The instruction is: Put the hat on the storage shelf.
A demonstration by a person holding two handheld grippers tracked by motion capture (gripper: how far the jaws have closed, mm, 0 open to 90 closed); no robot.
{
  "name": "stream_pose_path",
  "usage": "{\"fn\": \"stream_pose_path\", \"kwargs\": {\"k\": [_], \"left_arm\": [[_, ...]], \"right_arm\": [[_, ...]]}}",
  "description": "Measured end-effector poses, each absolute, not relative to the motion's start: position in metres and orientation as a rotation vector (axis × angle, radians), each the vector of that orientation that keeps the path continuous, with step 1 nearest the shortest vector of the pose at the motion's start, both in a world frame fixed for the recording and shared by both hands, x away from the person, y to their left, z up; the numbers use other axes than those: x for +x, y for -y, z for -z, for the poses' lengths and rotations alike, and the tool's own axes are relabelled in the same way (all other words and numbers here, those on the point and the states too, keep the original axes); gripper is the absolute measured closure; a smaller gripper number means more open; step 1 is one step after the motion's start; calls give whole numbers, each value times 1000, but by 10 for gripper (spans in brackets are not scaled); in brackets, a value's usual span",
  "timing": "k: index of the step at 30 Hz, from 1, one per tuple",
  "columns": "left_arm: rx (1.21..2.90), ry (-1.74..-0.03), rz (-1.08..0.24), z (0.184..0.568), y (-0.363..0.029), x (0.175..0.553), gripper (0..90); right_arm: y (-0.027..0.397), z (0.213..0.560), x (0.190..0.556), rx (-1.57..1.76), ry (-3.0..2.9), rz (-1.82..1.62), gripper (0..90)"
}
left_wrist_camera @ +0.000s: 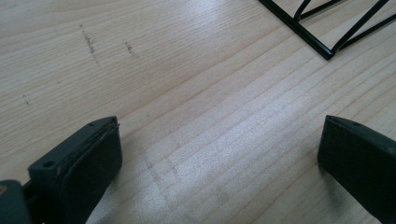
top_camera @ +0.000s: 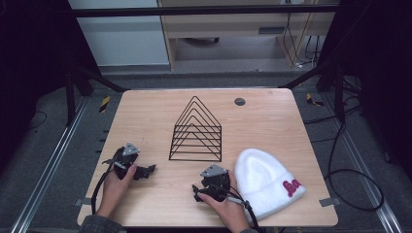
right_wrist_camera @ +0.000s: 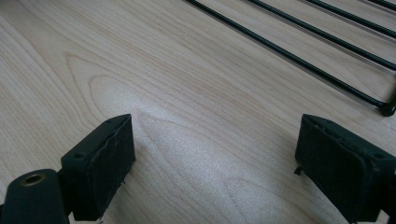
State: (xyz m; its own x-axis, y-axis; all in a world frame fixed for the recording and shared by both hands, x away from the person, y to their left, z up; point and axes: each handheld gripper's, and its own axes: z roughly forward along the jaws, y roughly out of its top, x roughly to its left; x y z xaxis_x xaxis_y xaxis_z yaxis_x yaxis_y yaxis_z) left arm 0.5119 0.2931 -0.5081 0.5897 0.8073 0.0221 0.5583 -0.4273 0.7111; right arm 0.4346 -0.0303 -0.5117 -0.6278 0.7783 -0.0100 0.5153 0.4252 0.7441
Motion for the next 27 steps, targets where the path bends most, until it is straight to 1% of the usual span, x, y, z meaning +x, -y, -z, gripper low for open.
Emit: {"fn": "stream_pose_path", "kwargs": {"k": [7,9,11,16,18,19,20,22,26,27], "left_arm": [[2146,-1079,-475,508,-293,512,0],[2146,-1079,-475,508,-293,512,0],[2147,-1078,-474,508,-293,512,0],[2148,-1077,-474,508,-293,512,0],[2148,-1077,-475,508,-293,511,0],[2149,-1076,-473,508,-293,512,0],[2149,-1076,-473,508,-293,512,0],[2149,-1076,-473,508,-293,511,0],[2152,-1071,-475,508,-294,511,0],[2154,-1066,-473,508,-294,511,0]], "right_arm": [[30,512,436,1119,-2318,-1032,128],[30,511,436,1116,-2317,-1035,153],[32,510,436,1114,-2311,-1036,158],[42,481,426,1056,-2279,-1043,159],[61,456,424,1027,-2254,-1034,164],[61,456,424,1027,-2254,-1034,164],[77,444,427,1050,-2243,-1035,166],[83,440,428,1047,-2229,-1039,172],[113,424,436,1058,-2201,-1057,197],[125,422,443,1067,-2213,-1036,183]]}}
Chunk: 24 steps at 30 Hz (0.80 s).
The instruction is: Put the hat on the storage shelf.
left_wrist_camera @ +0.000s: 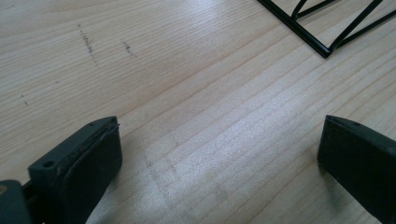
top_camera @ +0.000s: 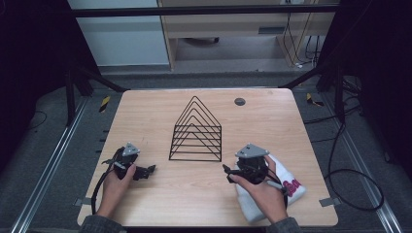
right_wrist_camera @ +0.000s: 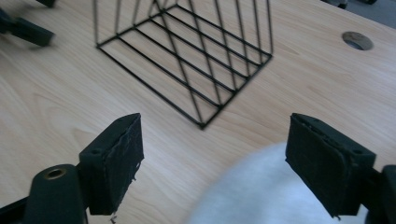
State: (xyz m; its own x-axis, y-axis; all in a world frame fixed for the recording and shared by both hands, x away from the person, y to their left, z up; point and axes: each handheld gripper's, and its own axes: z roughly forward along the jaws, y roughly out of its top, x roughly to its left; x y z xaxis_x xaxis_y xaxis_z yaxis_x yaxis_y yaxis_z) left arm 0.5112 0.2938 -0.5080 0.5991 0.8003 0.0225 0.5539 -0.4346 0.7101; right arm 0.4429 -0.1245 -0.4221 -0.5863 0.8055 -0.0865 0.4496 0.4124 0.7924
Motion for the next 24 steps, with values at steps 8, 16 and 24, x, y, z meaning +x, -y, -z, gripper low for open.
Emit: {"fn": "stream_pose_path", "kwargs": {"k": [8,16,24], "left_arm": [[2156,-1060,-468,508,-294,511,0],[2160,-1059,-467,508,-294,511,0],[2159,-1058,-468,508,-294,511,0]], "right_arm": [[158,419,464,1120,-2231,-920,212],[177,422,472,1159,-2266,-841,295],[193,421,492,1162,-2288,-763,423]]}}
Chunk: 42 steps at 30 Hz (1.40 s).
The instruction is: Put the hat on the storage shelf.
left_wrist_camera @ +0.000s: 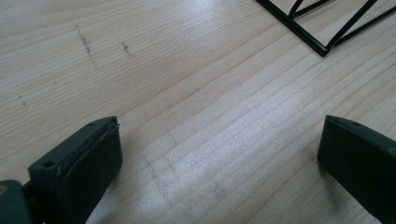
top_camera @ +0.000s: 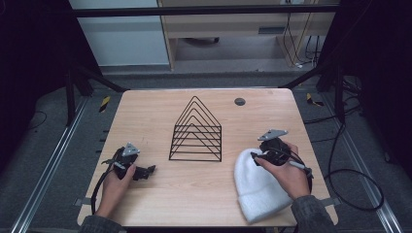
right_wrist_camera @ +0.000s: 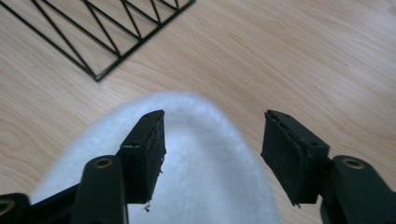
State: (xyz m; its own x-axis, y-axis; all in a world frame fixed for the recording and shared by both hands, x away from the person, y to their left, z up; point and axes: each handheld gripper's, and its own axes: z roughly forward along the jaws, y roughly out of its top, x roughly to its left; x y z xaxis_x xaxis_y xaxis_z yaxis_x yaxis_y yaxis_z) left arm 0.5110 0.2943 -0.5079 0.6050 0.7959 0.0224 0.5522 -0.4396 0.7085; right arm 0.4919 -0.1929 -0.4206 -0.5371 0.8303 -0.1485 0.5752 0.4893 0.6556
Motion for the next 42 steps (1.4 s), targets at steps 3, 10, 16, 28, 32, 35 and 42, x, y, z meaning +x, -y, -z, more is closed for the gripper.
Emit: {"fn": "stream_pose_path", "kwargs": {"k": [3,10,16,28,32,35,42], "left_arm": [[2159,-1058,-467,508,-294,511,0],[2159,-1056,-466,508,-294,511,0],[2162,-1052,-469,508,-295,512,0],[2160,-1052,-468,508,-294,512,0],[2163,-1051,-468,508,-295,512,0],[2161,-1051,-468,508,-295,512,0],[2158,-1061,-469,508,-292,512,0]], "right_arm": [[197,421,501,1156,-2310,-736,455],[198,427,522,1128,-2424,-665,422],[197,439,534,1143,-2520,-636,335],[195,455,549,1161,-2652,-602,375],[193,458,549,1151,-2700,-595,531],[192,457,548,1131,-2718,-601,695],[198,447,532,1080,-2654,-681,811]]}}
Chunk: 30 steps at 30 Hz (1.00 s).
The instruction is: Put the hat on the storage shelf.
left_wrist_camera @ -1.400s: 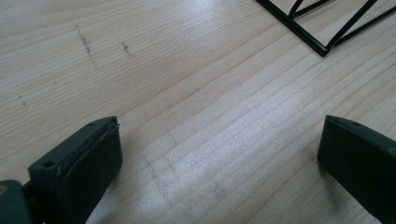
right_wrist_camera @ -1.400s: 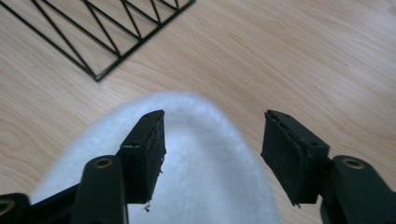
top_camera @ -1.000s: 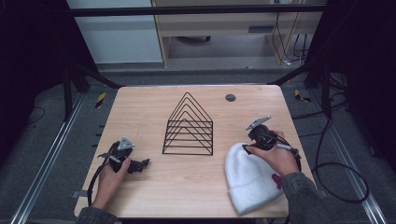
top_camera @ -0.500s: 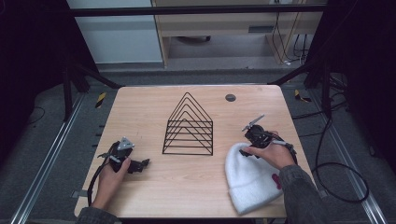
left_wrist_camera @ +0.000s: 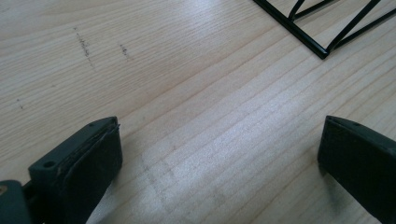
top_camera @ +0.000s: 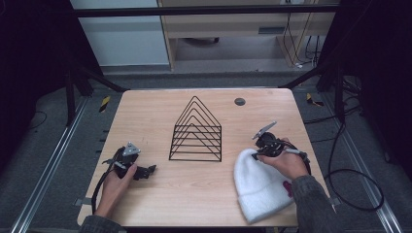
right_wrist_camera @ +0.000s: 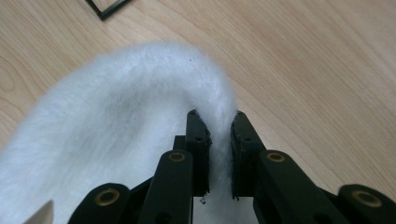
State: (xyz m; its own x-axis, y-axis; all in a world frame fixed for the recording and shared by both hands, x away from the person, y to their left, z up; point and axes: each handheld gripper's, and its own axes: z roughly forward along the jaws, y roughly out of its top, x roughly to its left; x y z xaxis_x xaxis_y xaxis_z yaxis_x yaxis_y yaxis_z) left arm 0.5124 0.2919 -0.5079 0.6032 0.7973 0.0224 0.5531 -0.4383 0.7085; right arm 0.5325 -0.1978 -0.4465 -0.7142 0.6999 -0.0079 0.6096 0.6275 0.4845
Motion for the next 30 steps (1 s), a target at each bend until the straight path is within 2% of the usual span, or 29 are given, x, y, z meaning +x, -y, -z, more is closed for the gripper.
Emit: {"fn": "stream_pose_path", "kwargs": {"k": [9,16,19,30], "left_arm": [[2150,-1075,-474,508,-289,513,0],[2168,-1068,-557,500,-285,509,43],[2114,-1022,-543,490,-284,503,42],[2078,-876,-601,437,-261,482,40]], "right_arm": [[211,424,491,1037,-2470,-868,826],[217,399,463,995,-2324,-1013,830],[217,386,451,969,-2270,-1063,831],[208,335,426,896,-2132,-1215,836]]}}
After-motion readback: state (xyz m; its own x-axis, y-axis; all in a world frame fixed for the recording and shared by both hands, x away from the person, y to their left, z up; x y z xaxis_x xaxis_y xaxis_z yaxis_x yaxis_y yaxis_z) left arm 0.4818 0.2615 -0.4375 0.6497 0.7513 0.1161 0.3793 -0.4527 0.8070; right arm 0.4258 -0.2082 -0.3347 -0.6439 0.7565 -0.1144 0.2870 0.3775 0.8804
